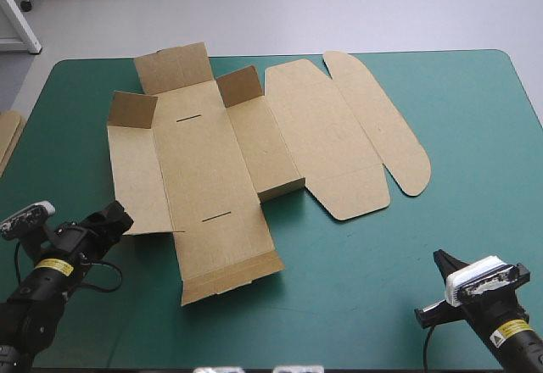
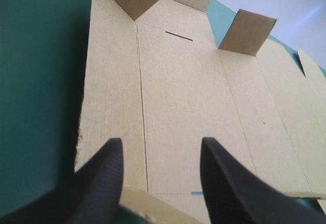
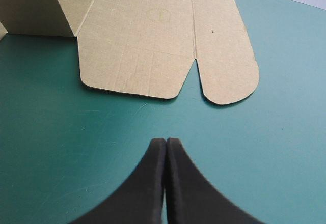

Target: Fold the box

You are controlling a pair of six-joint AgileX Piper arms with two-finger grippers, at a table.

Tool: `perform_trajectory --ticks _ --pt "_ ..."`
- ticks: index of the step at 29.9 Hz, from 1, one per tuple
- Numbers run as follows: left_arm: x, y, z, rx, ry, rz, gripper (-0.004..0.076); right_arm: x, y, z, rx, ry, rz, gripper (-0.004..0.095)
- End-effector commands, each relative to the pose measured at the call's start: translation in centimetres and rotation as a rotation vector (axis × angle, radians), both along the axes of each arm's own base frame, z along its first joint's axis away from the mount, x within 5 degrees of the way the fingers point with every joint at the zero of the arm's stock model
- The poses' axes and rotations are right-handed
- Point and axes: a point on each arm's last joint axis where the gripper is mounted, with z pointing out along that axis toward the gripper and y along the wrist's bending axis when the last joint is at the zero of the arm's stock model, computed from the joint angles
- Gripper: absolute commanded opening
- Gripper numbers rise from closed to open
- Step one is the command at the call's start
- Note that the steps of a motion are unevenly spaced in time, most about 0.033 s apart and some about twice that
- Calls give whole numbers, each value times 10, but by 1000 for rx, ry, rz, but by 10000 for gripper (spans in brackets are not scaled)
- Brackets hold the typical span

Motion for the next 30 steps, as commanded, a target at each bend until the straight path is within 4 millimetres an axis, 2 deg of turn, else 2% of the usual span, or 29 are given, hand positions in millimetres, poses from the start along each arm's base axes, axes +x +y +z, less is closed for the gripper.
perform_trajectory --ticks 1,6,9,13,17,20,24,30 --pt "21 -1 24 -31 -83 13 349 2 0 18 26 -95 -2 -15" --pt "44 3 20 -55 -10 60 349 2 0 18 27 -95 -1 -15" --pt "56 21 7 -90 65 172 349 2 0 18 27 -95 -1 -15" --pt "62 44 -3 -95 119 264 349 2 0 18 27 -95 -1 -15" --pt "70 49 -16 -115 185 188 349 2 0 18 28 -96 -2 -15" --pt "81 50 -29 -112 234 73 349 2 0 18 28 -96 -2 -15" --pt "93 57 -49 -151 296 13 349 2 0 18 31 -95 -1 -15" --pt "100 60 -69 -163 360 -122 349 2 1 18 34 -94 -1 -15"
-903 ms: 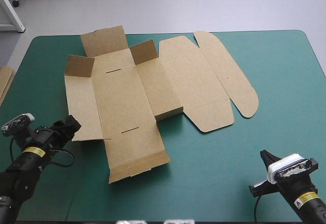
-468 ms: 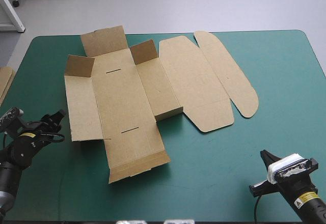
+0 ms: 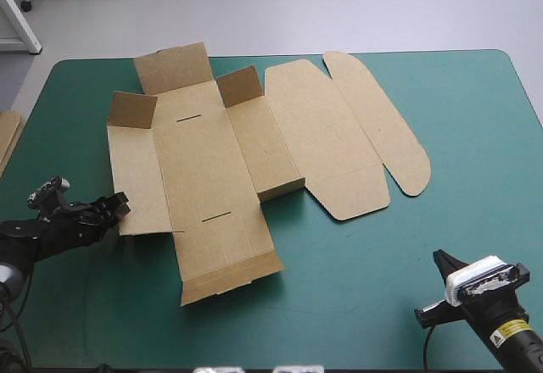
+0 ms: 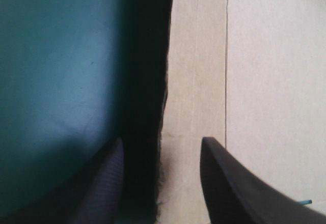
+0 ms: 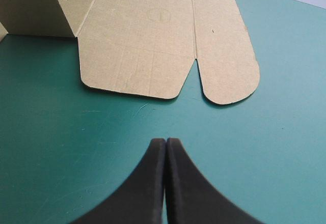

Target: Fold the box

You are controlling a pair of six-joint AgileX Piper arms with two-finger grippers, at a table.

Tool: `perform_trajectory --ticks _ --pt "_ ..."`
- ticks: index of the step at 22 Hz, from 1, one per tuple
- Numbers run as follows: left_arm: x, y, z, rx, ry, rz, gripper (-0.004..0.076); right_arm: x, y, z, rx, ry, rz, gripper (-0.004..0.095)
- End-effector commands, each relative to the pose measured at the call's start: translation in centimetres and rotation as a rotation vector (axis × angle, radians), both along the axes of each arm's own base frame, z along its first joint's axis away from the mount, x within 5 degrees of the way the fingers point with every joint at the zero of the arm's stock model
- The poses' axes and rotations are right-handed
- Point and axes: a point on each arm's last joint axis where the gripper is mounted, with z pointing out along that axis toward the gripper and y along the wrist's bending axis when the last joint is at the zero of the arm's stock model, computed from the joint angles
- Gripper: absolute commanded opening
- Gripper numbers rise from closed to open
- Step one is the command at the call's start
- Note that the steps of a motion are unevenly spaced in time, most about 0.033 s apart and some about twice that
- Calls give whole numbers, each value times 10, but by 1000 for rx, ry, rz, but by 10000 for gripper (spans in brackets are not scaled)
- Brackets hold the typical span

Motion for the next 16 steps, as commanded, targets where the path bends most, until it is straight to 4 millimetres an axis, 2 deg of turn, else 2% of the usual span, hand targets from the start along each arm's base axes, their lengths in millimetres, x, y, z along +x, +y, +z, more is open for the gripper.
perform_trajectory --ticks 1,5,12,16 --pt "8 -3 6 -33 -47 -100 349 2 0 18 31 -95 -2 -15" --pt "15 -9 -5 -111 -51 -204 349 2 0 18 33 -95 -1 -15" --pt "32 -6 -13 -146 -102 -228 349 2 0 18 32 -93 -1 -15" --pt "45 -1 -5 -136 -126 -263 245 2 1 18 47 -87 1 -15"
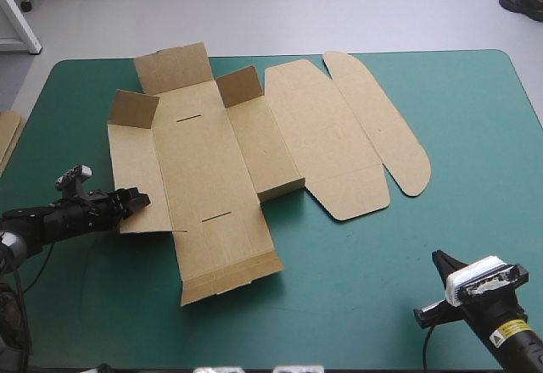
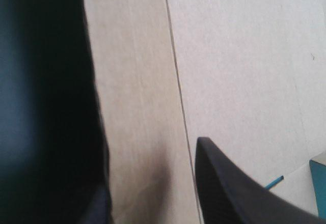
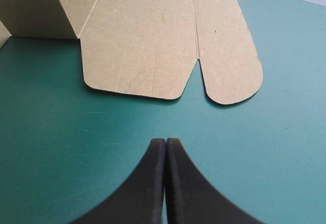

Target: Fold the box

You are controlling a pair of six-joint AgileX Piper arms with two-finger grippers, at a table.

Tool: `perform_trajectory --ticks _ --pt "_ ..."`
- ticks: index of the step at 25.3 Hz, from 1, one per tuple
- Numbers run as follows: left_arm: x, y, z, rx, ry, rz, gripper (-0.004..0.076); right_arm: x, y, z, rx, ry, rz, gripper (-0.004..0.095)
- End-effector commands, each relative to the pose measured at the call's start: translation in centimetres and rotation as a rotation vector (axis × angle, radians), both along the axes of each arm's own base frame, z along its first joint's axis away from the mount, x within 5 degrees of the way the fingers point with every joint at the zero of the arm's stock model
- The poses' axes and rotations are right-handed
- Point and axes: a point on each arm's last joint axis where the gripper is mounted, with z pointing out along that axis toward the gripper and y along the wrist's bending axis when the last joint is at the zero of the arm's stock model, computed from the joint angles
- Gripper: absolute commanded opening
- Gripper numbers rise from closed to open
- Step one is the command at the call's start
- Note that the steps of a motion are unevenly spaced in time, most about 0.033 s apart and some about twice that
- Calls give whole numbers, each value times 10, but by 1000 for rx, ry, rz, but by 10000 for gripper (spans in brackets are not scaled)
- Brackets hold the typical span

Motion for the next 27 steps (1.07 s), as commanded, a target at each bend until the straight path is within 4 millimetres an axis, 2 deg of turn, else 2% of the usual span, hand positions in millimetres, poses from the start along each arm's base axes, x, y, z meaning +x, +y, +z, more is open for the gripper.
perform_trajectory --ticks 1,5,11,15,19,21,25,26,27 --pt "13 0 21 -33 -77 -28 211 2 0 18 34 -91 -2 -15" --pt "21 2 20 -39 -44 -124 -7 2 0 18 34 -91 -2 -15" --pt "24 3 18 -36 -38 -127 -10 2 0 18 34 -91 -2 -15" --pt "27 4 25 -30 -55 -143 -10 2 0 17 33 -89 -2 -15" --pt "30 3 44 -48 -59 -218 -10 2 0 17 33 -87 -2 -15" --pt "30 3 59 -21 -66 -231 -10 2 0 17 31 -88 -2 -15" --pt "31 -14 93 229 -92 -250 -10 2 0 17 29 -88 -2 -15" --pt "34 -25 108 315 -130 -260 -10 2 0 17 29 -88 -2 -15" --pt "35 -32 116 342 -147 -275 -10 2 0 17 29 -88 -2 -15"
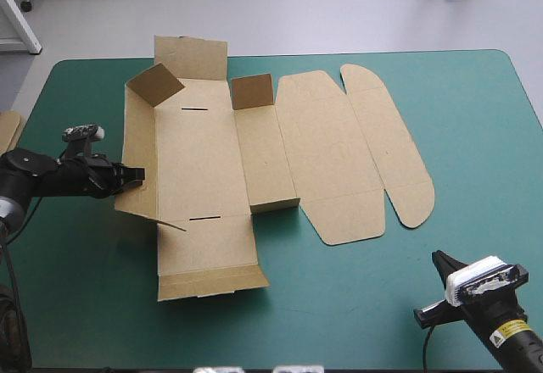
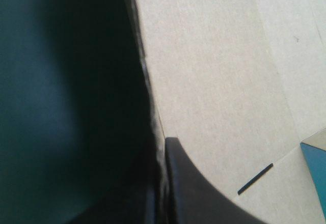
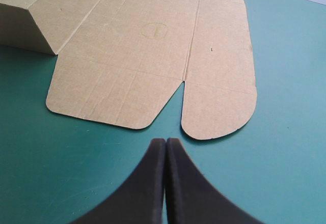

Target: Fold the box

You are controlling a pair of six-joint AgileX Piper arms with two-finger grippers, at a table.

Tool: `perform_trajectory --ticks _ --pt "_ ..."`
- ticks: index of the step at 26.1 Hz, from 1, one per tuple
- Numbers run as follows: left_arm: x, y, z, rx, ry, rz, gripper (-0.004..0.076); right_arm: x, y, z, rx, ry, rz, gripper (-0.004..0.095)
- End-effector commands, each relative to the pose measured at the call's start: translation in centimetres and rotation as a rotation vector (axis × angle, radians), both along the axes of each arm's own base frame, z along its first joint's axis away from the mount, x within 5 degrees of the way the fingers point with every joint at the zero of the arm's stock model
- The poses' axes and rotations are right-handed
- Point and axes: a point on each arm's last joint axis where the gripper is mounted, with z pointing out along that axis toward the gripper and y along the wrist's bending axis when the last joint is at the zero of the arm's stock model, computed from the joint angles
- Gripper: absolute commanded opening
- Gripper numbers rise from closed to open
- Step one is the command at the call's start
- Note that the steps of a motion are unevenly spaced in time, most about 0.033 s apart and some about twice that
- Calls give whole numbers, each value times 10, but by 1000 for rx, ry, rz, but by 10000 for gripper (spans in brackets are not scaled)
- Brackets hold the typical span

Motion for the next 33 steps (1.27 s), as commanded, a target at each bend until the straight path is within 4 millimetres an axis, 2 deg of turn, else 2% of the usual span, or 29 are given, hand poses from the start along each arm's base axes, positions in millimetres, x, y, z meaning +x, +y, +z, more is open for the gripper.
perform_trajectory --ticks 1,4,8,18,28,33 --pt "3 -31 53 96 -164 -58 -10 2 0 17 23 -86 -2 -15" --pt "12 -60 80 185 -259 -130 -10 2 0 16 14 -82 0 -15" --pt "13 -91 96 364 -329 -211 -10 1 0 16 -1 -72 5 -15" --pt "13 -130 87 608 -323 -357 -10 -1 -1 25 -9 -75 8 -15" --pt "-10 -199 104 974 -653 -584 -10 -6 -2 29 -22 5 0 -14" --pt "-26 -231 120 1147 -897 -670 -10 -10 -9 42 96 50 -103 -14"
